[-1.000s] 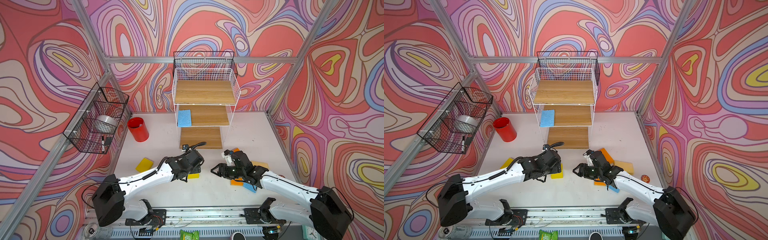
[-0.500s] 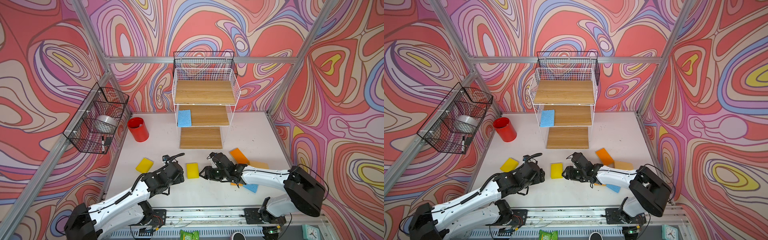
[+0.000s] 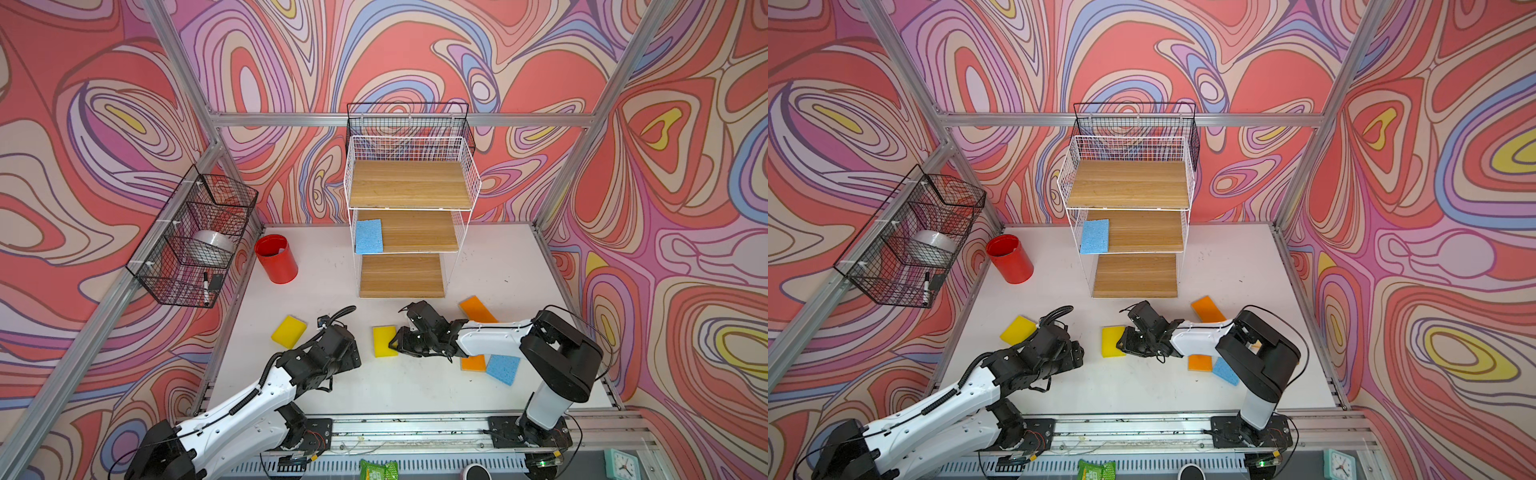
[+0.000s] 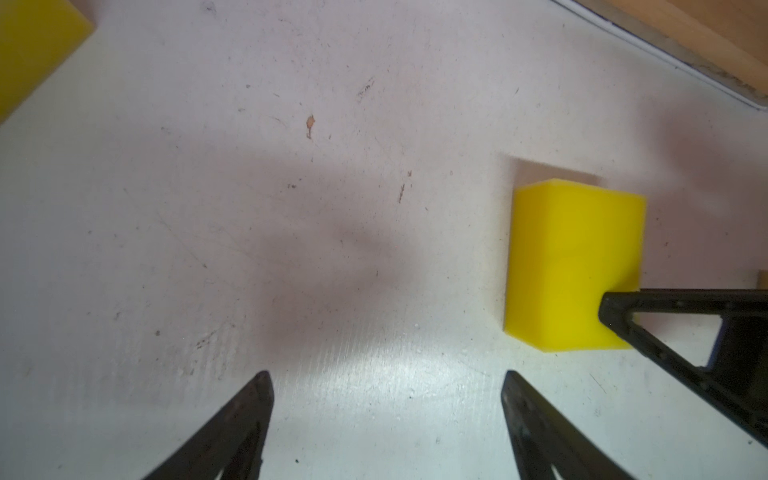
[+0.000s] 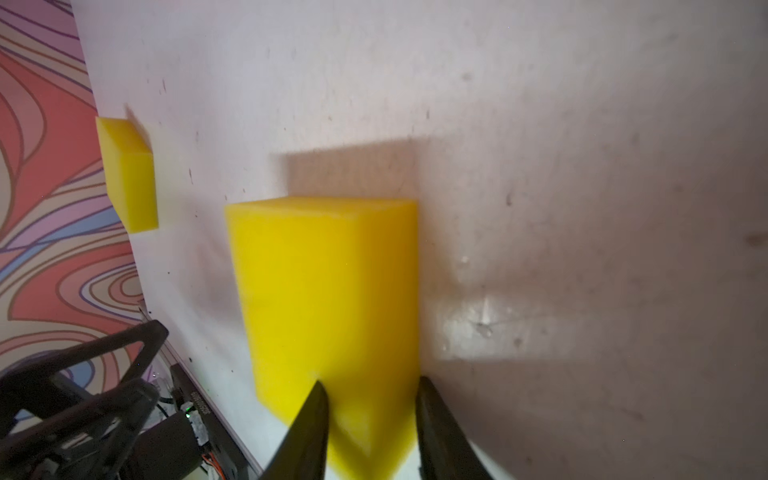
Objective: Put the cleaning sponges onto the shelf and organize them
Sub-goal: 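Grasp the yellow sponge with the right gripper while the left gripper draws back, then carry the yellow sponge with the right gripper to the bottom shelf tier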
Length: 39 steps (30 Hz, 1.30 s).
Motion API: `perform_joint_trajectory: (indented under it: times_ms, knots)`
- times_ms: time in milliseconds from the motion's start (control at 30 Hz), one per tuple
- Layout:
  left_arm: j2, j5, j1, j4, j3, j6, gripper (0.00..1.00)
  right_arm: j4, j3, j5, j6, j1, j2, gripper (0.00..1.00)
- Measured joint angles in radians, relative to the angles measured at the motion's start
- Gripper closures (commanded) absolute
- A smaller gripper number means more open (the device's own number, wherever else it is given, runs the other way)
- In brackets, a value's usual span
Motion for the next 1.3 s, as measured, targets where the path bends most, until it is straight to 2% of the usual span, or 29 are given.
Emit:
perform_joint_trajectory:
  times_ms: [67,300,433,733,1000,1300]
  knots:
    - [0.004,0.008,0.005,0.004,0.0,0.006,0.12,0.011,0.001,-0.003,0.006,0.0,0.0,0.77]
    - [0.003,0.018,0.011,0.004,0.0,0.013,0.13,0.024,0.001,0.009,-0.001,0.0,-0.013,0.84]
    - [0.003,0.017,0.011,0.002,0.0,0.016,0.13,0.091,-0.007,-0.008,-0.003,-0.027,-0.037,0.85]
    - [0.006,0.017,0.015,-0.013,0.021,0.042,0.12,0.2,0.0,-0.094,-0.03,-0.164,-0.029,0.85]
    - [0.063,0.018,0.031,-0.008,0.066,0.06,0.14,0.285,0.067,-0.167,-0.042,-0.214,0.072,0.85]
    - [0.09,0.027,0.051,0.002,0.069,0.084,0.14,0.289,0.164,-0.184,-0.056,-0.23,0.172,0.86]
